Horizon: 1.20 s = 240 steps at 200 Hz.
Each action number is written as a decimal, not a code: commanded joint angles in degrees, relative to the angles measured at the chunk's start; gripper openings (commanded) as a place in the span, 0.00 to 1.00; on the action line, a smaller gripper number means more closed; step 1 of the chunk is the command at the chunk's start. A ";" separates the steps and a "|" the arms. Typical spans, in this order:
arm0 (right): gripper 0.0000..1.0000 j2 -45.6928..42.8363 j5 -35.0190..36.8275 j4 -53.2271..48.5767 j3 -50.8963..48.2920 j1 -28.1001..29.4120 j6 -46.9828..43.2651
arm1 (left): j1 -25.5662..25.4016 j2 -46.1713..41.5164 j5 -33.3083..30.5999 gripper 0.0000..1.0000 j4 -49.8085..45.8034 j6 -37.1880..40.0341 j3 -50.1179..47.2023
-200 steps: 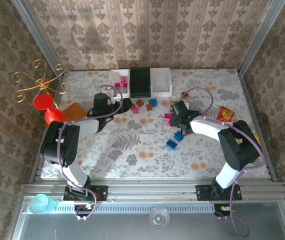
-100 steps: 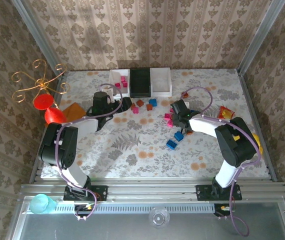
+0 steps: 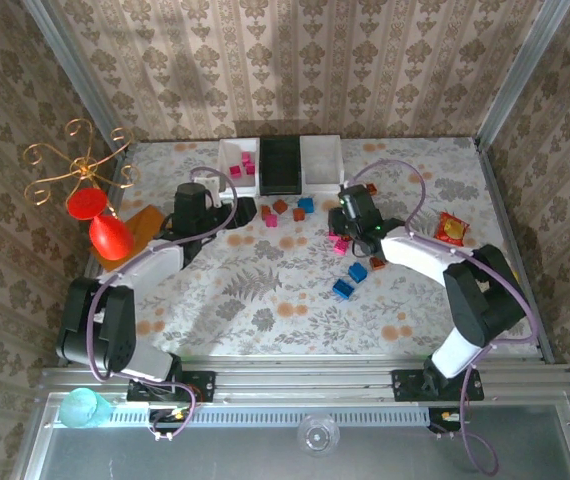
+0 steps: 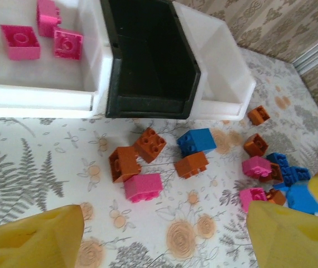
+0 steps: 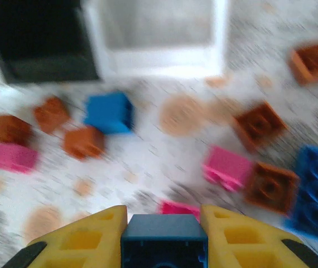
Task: Sort the legos into containers by color
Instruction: Place the lego in the container.
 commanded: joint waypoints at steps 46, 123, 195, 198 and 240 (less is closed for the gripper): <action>0.29 22.26 -3.03 10.20 28.65 1.79 -1.38 | 0.55 -5.46 -1.17 0.79 -9.50 5.75 -1.47; 0.39 48.71 -5.07 1.83 64.99 -0.41 -0.87 | -1.83 -6.70 -1.54 0.80 -12.34 7.12 -1.71; 0.64 31.44 -9.01 -2.74 48.54 -0.90 -6.16 | -5.27 -7.51 -4.27 0.82 -12.56 6.68 -3.42; 0.64 29.70 -8.96 -2.44 46.01 -0.90 -6.21 | -5.32 -7.69 -4.30 0.82 -12.44 6.68 -3.60; 0.71 14.47 -5.62 -3.83 22.08 -0.85 -5.57 | -5.53 -8.82 -4.45 0.83 -10.88 6.94 -5.99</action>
